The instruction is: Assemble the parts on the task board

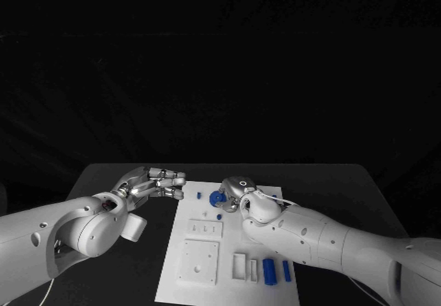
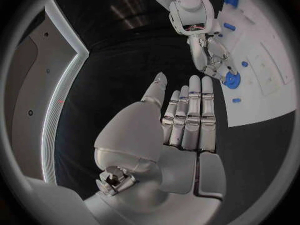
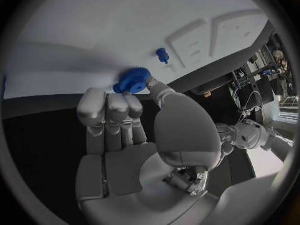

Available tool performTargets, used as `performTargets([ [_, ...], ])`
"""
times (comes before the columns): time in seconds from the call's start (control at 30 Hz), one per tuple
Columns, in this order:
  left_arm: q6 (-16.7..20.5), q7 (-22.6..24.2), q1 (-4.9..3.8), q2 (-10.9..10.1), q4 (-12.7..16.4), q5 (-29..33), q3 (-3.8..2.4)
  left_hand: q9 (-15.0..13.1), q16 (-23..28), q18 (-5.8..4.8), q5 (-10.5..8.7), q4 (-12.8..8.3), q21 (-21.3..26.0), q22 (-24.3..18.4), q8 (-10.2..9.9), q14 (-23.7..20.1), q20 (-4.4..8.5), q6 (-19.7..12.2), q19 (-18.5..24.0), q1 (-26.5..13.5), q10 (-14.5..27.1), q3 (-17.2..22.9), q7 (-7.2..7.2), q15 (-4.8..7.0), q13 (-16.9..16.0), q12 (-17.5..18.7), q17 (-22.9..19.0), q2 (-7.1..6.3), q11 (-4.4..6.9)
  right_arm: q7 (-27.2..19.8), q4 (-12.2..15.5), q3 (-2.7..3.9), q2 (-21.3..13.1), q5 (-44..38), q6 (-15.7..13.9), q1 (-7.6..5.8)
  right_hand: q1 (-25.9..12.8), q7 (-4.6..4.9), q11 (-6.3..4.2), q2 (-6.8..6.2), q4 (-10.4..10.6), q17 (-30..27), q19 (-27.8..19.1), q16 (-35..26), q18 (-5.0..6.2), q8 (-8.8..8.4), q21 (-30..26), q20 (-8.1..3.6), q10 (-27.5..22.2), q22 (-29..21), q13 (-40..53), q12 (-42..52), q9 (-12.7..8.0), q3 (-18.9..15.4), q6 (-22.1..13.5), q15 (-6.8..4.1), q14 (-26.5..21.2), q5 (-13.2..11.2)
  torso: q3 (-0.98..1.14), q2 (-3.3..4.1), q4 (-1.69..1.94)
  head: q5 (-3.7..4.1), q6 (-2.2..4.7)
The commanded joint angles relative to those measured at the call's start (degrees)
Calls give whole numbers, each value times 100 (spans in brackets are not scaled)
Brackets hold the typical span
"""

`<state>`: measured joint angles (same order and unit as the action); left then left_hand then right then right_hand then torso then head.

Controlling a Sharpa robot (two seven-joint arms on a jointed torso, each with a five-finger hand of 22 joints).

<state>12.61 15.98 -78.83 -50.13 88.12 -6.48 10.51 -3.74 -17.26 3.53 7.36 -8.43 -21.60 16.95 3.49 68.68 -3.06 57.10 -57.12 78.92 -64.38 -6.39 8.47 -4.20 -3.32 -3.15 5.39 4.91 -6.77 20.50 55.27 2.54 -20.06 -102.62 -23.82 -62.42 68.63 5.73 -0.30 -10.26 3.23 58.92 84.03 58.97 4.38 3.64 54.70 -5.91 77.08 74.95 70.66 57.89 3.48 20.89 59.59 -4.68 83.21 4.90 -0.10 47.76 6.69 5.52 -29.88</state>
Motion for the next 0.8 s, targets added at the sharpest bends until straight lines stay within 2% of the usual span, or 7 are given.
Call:
performTargets([
  [0.03, -71, 38, -4, 0, 11, -11, -3, 2, -18, -40, 11, 19, 20, 7, 8, -42, 3, -17, 29, -6, 45, 8, -13, 11, -10, -19, -9, -37, 8, -96, 34, -10, -50, 102, 156, 25, -71, -3, 1, -11, -6, 7, 186, 3, -45, -6, -1, 33, -25, 725, 5, 27, 11, 15, 36, 13, 10, 20, 4, 0, -2, 12, -6],
  [0.8, -51, 40, -5, -72, 52, -11, -3, 2, -16, -37, 13, 22, 28, 8, 8, -41, 1, -24, 25, 4, 48, 13, -5, 10, -10, -19, -9, -45, 4, -54, 385, -9, -399, 183, 145, 69, -84, -11, -3, -5, -11, 22, 188, 25, -42, -5, 9, 35, -19, 727, 6, 38, 12, -60, 69, 12, 11, 20, -5, 0, -6, 29, -18],
])
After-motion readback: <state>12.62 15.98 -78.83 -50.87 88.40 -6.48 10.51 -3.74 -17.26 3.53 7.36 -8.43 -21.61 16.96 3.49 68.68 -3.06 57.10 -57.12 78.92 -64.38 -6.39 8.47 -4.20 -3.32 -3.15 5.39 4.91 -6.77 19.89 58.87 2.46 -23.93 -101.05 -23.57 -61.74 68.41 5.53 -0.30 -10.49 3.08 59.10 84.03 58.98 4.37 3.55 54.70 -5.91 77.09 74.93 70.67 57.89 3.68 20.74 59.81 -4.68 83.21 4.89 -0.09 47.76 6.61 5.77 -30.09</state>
